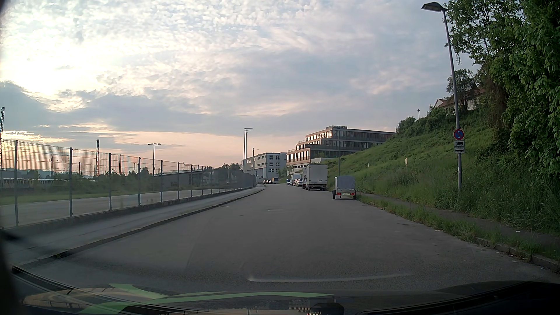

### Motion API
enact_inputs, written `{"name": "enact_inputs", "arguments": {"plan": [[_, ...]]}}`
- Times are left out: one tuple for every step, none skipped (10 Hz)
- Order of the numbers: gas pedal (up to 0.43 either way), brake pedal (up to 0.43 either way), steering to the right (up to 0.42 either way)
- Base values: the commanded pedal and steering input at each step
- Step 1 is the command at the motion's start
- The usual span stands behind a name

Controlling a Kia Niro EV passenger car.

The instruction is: Follow the waypoints while adhering to traffic rules and regulations

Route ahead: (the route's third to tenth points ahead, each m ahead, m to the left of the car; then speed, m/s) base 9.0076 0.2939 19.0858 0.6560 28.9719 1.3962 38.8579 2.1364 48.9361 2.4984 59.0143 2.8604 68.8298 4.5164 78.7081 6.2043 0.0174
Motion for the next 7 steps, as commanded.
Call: {"name": "enact_inputs", "arguments": {"plan": [[0.000,0.152,0.000],[0.000,0.152,0.000],[0.000,0.152,0.000],[0.000,0.152,0.000],[0.000,0.152,0.000],[0.000,0.152,0.000],[0.000,0.152,0.000]]}}
